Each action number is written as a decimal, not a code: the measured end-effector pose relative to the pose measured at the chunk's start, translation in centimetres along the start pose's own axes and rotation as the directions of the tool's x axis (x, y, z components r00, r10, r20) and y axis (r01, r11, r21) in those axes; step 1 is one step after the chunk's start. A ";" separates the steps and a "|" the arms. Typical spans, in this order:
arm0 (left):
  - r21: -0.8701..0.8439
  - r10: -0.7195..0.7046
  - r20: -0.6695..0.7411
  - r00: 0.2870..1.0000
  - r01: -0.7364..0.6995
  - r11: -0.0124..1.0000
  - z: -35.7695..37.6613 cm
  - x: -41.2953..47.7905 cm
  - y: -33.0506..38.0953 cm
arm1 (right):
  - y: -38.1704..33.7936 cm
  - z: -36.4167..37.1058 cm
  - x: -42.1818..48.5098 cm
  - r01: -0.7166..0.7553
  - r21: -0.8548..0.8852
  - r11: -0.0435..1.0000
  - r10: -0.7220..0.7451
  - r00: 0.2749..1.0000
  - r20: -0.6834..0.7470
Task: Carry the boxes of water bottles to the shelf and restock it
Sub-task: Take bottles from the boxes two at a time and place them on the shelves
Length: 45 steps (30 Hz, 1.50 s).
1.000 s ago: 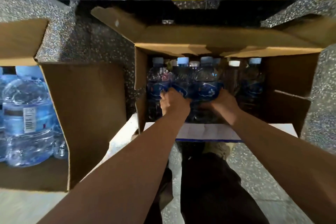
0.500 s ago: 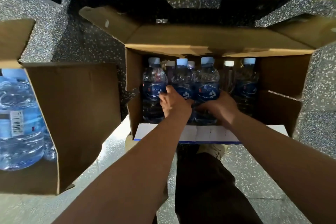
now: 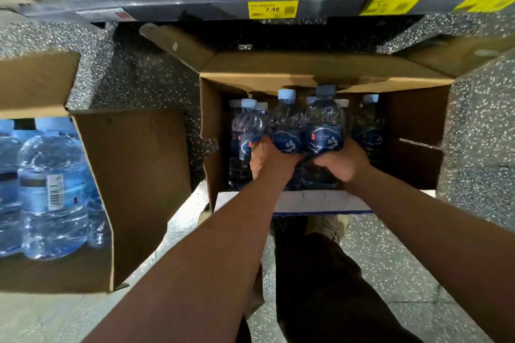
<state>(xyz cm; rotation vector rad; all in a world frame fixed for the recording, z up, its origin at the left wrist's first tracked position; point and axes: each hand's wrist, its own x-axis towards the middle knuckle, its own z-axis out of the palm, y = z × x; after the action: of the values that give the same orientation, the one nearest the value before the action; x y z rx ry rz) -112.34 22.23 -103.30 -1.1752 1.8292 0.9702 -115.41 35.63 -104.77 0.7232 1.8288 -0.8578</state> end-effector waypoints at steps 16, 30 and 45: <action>-0.192 0.347 -0.096 0.933 -0.360 0.913 -14.5 -16.6 4.7 | -7.8 -5.5 -19.4 0.246 0.138 0.960 -0.226 0.963 -0.146; -0.234 0.587 -0.357 0.727 -0.677 0.698 -29.2 -36.1 7.6 | -17.9 -10.1 -45.5 0.634 0.158 0.757 -0.592 0.768 -0.243; -0.084 0.674 -0.693 0.255 -0.957 0.276 -47.2 -67.4 9.2 | -26.3 -15.4 -79.2 0.939 0.033 0.343 -0.880 0.333 -0.340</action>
<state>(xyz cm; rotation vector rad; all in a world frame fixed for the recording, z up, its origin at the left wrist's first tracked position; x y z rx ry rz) -109.13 8.56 -21.77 -0.5810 2.9548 2.0284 -114.54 24.32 -20.72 -0.2474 2.4134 -1.8125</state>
